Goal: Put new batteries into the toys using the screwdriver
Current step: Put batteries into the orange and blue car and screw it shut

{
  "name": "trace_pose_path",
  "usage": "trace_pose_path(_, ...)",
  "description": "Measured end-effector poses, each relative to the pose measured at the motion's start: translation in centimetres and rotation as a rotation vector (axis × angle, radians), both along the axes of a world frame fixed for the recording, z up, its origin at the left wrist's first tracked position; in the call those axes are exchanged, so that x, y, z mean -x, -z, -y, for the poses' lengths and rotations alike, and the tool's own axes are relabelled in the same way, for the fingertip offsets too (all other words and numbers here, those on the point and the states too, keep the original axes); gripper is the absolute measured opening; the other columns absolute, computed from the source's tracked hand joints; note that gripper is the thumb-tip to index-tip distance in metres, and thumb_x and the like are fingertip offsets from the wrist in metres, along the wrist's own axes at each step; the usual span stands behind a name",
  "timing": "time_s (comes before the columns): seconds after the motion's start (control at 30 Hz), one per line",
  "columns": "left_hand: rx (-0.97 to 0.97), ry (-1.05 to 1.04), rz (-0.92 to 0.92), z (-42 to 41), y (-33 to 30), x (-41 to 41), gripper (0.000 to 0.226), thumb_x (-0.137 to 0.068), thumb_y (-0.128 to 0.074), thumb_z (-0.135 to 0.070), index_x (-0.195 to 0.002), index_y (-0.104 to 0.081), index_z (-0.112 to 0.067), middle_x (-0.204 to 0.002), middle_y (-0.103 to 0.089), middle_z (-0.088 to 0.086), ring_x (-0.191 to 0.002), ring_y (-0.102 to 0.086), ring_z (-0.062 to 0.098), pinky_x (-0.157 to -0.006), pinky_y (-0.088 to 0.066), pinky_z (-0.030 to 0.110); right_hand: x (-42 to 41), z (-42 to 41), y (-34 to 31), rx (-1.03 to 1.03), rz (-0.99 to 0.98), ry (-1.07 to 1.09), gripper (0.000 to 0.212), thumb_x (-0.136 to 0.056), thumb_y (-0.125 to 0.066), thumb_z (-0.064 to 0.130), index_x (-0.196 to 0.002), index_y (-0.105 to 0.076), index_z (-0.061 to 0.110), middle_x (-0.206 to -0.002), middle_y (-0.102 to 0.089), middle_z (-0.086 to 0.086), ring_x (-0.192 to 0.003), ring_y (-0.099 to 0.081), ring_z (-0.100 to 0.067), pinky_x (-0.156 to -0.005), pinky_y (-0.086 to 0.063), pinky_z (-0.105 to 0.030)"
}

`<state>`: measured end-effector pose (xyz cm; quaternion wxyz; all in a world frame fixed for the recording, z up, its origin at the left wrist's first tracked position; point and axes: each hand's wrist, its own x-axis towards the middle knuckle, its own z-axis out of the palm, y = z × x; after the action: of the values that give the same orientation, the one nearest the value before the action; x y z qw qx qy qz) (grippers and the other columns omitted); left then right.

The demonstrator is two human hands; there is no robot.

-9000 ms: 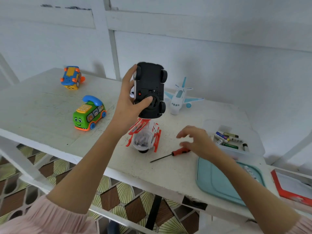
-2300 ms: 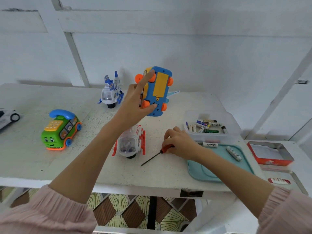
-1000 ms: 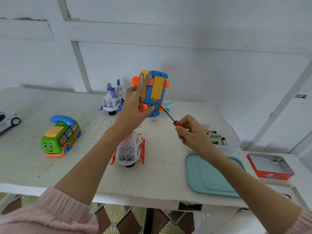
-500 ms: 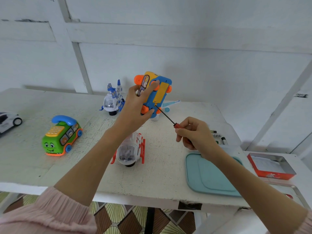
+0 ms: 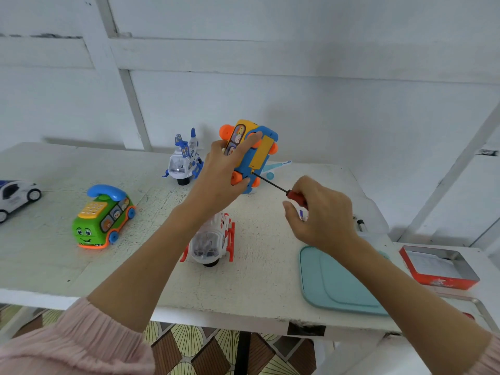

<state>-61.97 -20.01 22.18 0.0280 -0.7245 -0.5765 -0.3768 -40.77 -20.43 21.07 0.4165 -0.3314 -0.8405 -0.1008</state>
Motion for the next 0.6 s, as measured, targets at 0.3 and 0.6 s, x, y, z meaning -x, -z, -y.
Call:
trace_pose_path(0.3,-0.023,-0.022,0.011,0.2,-0.8,-0.1,0.077,-0.08,-0.055,-0.025,-0.135,-0.01,-0.055,-0.134,-0.03,0.017,-0.113,-0.044,0.034,-0.093,-0.047,0.042,-0.2,-0.9,-1.9,0.625,-0.289,-0.088,0.01,-0.084,-0.064,0.014,-0.077,-0.064,0.007,-0.065,-0.06,-0.001,-0.057,-0.052,-0.017,-0.061,-0.046,-0.03)
trace_pose_path(0.6,-0.046,-0.023,-0.03,-0.1,-1.4,-0.2,0.08,-0.084,-0.062,-0.018,-0.136,-0.011,-0.052,-0.135,-0.031,0.02,-0.113,-0.045,0.036,-0.095,-0.045,0.044,-0.3,-1.0,-2.5,0.736,-0.368,-0.127,0.017,-0.091,-0.053,0.014,-0.081,-0.066,0.012,-0.065,-0.065,-0.001,-0.042,-0.042,-0.005,-0.045,-0.035,-0.014)
